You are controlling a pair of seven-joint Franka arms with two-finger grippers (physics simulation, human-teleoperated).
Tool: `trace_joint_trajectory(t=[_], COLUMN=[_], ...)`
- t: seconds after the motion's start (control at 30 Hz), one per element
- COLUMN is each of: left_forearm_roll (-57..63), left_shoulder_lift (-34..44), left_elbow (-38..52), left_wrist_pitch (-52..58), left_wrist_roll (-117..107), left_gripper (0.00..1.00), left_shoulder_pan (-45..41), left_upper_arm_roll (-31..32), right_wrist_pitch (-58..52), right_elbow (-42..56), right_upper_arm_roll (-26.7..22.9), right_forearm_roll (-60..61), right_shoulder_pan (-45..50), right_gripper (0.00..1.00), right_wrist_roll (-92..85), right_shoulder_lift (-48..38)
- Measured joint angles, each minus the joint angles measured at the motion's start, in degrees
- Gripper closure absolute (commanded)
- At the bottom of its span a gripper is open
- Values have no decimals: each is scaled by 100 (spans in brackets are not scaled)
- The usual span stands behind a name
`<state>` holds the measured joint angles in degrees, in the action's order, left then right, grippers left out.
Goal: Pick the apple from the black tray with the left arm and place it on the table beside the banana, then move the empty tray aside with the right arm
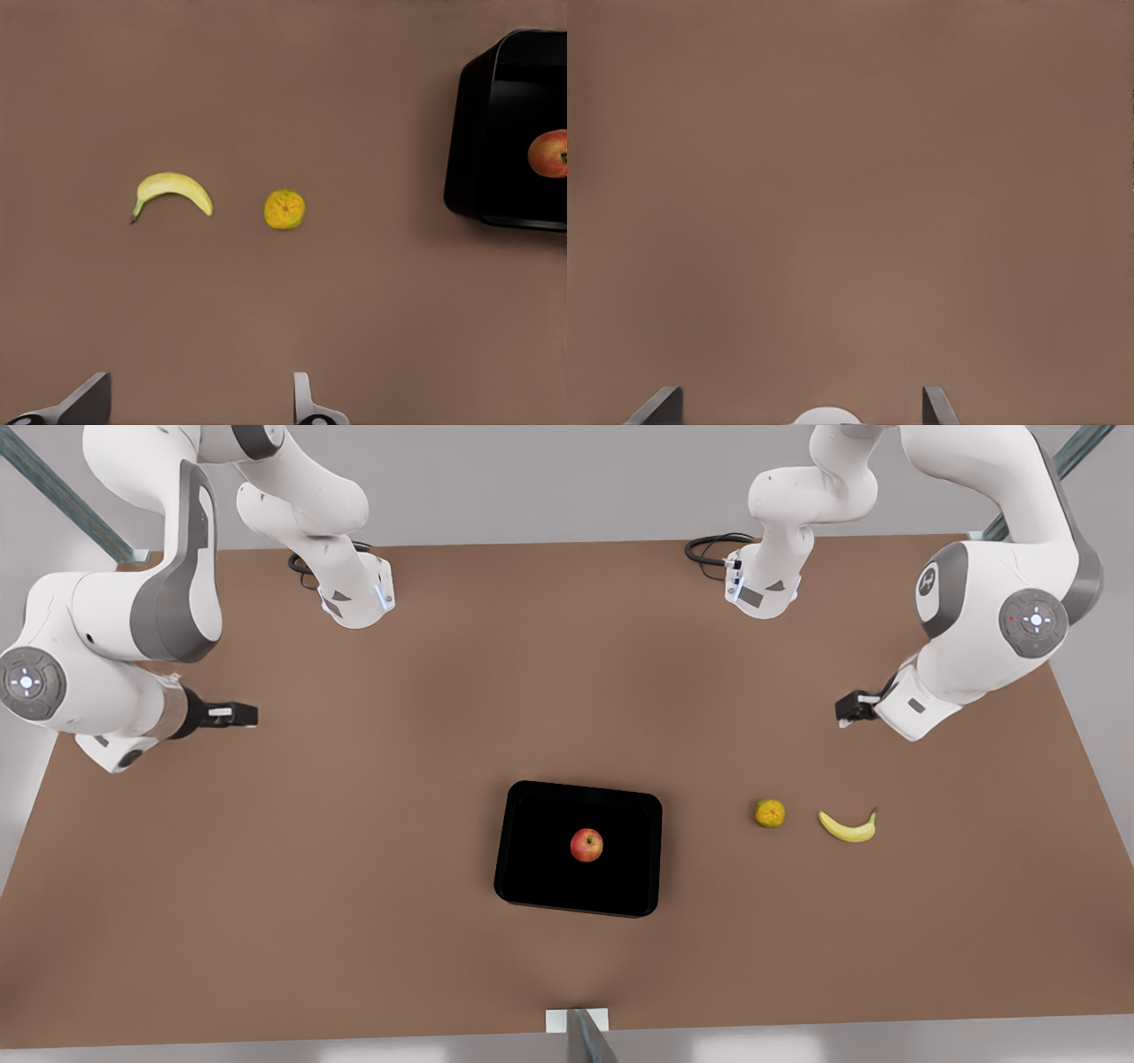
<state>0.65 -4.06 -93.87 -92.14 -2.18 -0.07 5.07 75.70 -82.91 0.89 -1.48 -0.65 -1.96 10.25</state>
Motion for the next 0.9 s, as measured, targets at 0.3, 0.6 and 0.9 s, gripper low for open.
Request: trace_joint_trajectory(t=[0.3, 0.6, 0.9], left_forearm_roll=[-62, 320, 982], left_shoulder_lift=[-1487, -3079, -4327], left_elbow=[1169, 1326, 2369], left_wrist_pitch=[-464, -1690, -2709], left_wrist_roll=[-522, -1660, -2949], left_gripper=[0, 0, 0], left_shoulder_pan=[-1819, -2629, -3119], left_upper_arm_roll=[290, 286, 280], right_wrist_pitch=[300, 368, 383], right_elbow=[17, 18, 18], right_upper_arm_roll=[0, 0, 0], right_forearm_roll=[-4, -4, -4], right_shoulder_pan=[-1, 4, 4], right_gripper=[0, 0, 0], right_wrist_roll=[-71, -111, -133], right_shoulder_lift=[16, 18, 18])
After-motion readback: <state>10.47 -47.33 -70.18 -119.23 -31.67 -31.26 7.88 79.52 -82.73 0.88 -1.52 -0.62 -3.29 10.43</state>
